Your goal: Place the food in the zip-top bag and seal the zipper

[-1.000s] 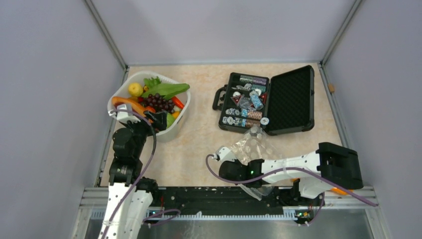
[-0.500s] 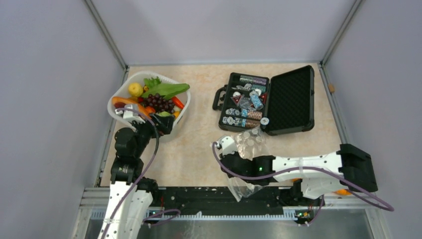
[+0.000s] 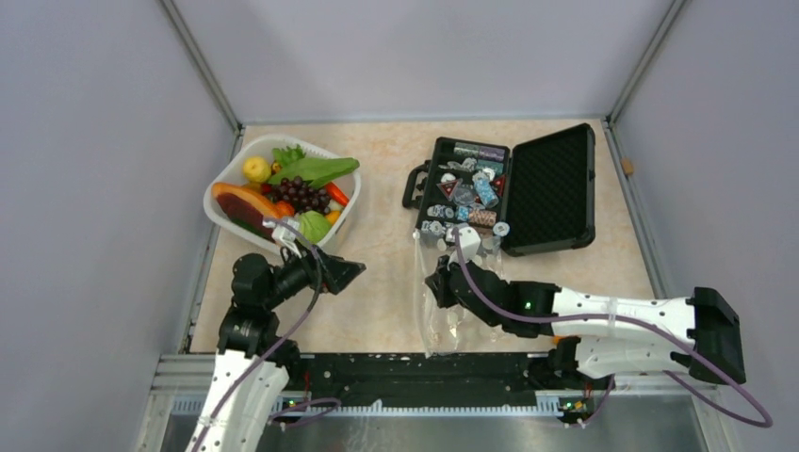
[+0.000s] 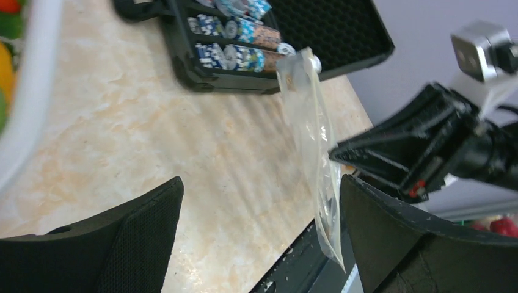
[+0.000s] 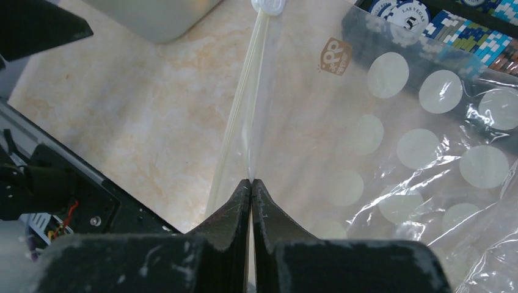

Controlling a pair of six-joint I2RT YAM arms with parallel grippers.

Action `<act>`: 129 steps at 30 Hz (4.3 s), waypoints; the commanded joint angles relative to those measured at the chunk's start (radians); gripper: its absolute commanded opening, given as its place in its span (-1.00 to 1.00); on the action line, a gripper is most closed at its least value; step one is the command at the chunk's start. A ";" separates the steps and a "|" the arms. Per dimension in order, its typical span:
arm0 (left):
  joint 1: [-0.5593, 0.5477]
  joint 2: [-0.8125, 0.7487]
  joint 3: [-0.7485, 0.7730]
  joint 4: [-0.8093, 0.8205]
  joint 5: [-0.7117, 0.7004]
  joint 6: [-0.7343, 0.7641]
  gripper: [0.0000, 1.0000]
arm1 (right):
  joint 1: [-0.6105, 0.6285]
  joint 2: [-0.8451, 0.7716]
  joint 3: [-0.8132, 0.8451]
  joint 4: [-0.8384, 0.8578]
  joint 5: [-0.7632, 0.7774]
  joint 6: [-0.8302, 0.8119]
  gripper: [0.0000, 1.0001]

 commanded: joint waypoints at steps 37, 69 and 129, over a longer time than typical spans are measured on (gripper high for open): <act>-0.733 0.455 0.251 0.049 -0.562 0.194 -0.25 | -0.068 -0.116 0.121 0.008 0.018 0.029 -1.00; -0.733 0.558 0.354 0.076 -0.547 0.227 -0.52 | -0.180 -0.082 0.124 0.089 -0.294 -0.014 -1.00; -0.699 0.518 0.301 0.245 -0.585 0.214 -1.00 | -0.252 -0.082 0.252 -0.021 -0.231 -0.001 0.20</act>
